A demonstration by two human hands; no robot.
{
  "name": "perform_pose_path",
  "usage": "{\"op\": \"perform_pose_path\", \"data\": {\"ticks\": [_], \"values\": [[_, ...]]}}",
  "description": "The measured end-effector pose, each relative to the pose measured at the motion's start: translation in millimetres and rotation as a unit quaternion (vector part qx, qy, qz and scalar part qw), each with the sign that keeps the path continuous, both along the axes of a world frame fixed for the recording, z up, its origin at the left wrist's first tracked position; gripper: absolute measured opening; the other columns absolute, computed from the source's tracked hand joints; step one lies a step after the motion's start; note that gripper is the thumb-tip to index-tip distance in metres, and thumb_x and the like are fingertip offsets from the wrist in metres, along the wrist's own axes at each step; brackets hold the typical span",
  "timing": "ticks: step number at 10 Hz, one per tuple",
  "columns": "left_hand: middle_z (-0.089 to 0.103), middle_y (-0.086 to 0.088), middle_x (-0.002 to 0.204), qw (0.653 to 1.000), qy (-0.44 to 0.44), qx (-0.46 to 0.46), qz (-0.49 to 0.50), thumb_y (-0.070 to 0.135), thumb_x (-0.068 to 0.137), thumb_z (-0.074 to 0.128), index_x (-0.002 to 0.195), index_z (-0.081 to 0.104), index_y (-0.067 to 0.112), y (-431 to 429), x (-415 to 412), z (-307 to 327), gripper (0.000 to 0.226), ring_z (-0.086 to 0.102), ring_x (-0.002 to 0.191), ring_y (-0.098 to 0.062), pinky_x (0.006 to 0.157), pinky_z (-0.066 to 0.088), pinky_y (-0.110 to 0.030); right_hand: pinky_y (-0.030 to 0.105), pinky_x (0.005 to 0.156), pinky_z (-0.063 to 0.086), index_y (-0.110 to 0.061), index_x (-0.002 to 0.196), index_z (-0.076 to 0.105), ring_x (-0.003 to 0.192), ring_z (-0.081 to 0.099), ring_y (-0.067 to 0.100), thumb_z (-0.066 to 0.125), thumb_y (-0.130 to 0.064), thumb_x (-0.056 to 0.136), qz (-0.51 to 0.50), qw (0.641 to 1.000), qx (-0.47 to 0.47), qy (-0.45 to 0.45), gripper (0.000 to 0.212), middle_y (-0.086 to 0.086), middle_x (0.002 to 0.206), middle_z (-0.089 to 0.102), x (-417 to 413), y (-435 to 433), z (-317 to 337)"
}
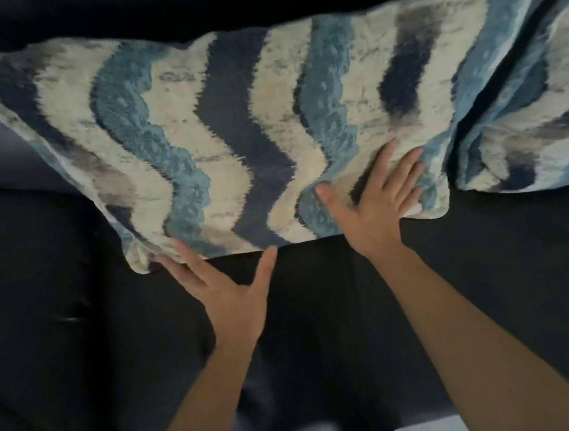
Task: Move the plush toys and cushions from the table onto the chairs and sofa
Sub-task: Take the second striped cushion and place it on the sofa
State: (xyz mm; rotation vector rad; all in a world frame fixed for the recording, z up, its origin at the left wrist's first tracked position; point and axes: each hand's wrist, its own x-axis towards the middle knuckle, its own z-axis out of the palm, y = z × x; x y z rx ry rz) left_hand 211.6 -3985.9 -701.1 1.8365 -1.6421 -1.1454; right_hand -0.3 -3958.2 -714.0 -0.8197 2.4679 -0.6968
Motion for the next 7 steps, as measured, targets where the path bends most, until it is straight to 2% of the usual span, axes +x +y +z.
{"op": "perform_pose_path", "data": {"ticks": [1, 2, 3, 4, 5, 6, 7], "values": [[-0.031, -0.008, 0.165, 1.000, -0.006, -0.012, -0.001, 0.083, 0.069, 0.064, 0.158, -0.021, 0.035, 8.7, 0.7, -7.4, 0.131, -0.022, 0.155, -0.025, 0.123, 0.005, -0.045, 0.062, 0.122, -0.004, -0.013, 0.162, -0.008, 0.155, -0.017, 0.038, 0.057, -0.077, 0.083, -0.080, 0.991, -0.093, 0.050, 0.120, 0.024, 0.165, -0.024, 2.5, 19.2, 13.2], [-0.026, -0.021, 0.165, 1.000, -0.017, -0.008, 0.008, 0.078, 0.070, 0.070, 0.161, -0.014, 0.020, -25.8, -14.7, -11.0, 0.136, -0.021, 0.154, -0.038, 0.122, 0.001, -0.055, 0.063, 0.123, -0.004, -0.019, 0.160, -0.016, 0.154, -0.021, 0.036, 0.056, -0.080, 0.081, -0.128, 0.989, -0.061, -0.037, 0.123, 0.018, 0.164, -0.031, 9.1, 34.9, 2.8], [-0.026, -0.024, 0.164, 0.999, -0.030, 0.041, -0.017, 0.067, 0.073, 0.077, 0.160, -0.015, 0.016, -61.3, -33.1, -10.9, 0.136, -0.022, 0.152, -0.044, 0.120, -0.008, -0.061, 0.057, 0.121, -0.016, -0.027, 0.158, -0.024, 0.149, -0.034, 0.035, 0.057, -0.081, 0.079, -0.074, 0.987, 0.013, -0.142, 0.125, 0.010, 0.162, -0.038, -6.1, 23.3, -7.5], [-0.026, -0.018, 0.166, 0.999, -0.019, 0.039, -0.024, 0.061, 0.078, 0.076, 0.160, -0.016, 0.025, -59.6, -21.2, -7.9, 0.129, -0.021, 0.154, -0.038, 0.121, -0.007, -0.057, 0.053, 0.121, -0.012, -0.032, 0.158, -0.021, 0.151, -0.031, 0.032, 0.064, -0.077, 0.078, -0.116, 0.983, -0.033, -0.138, 0.125, 0.006, 0.163, -0.037, -4.7, 22.8, -1.9], [-0.022, -0.012, 0.168, 1.000, -0.004, 0.027, -0.009, 0.059, 0.081, 0.074, 0.161, -0.014, 0.029, -45.7, 2.8, -2.1, 0.122, -0.014, 0.156, -0.034, 0.122, 0.001, -0.056, 0.052, 0.122, -0.006, -0.033, 0.160, -0.016, 0.154, -0.023, 0.031, 0.064, -0.071, 0.084, -0.139, 0.983, -0.063, -0.098, 0.117, 0.007, 0.165, -0.032, 7.5, 37.7, 7.3], [-0.020, -0.011, 0.169, 0.996, -0.013, 0.085, -0.029, 0.058, 0.087, 0.069, 0.160, -0.019, 0.028, -58.9, 4.5, 6.5, 0.118, -0.015, 0.157, -0.029, 0.125, -0.002, -0.052, 0.052, 0.123, -0.006, -0.032, 0.160, -0.014, 0.155, -0.021, 0.030, 0.054, -0.075, 0.087, -0.073, 0.984, 0.021, -0.163, 0.108, 0.004, 0.168, -0.025, -4.8, 38.4, 18.3], [-0.011, -0.011, 0.171, 0.994, -0.034, 0.092, -0.044, 0.058, 0.097, 0.054, 0.162, -0.012, 0.020, -63.0, 5.1, 33.0, 0.099, -0.007, 0.158, -0.028, 0.127, 0.003, -0.046, 0.050, 0.125, 0.001, -0.031, 0.162, -0.005, 0.157, -0.011, 0.027, 0.047, -0.075, 0.091, -0.051, 0.988, 0.024, -0.142, 0.099, 0.002, 0.171, -0.013, -9.5, 47.5, 45.3]]}}
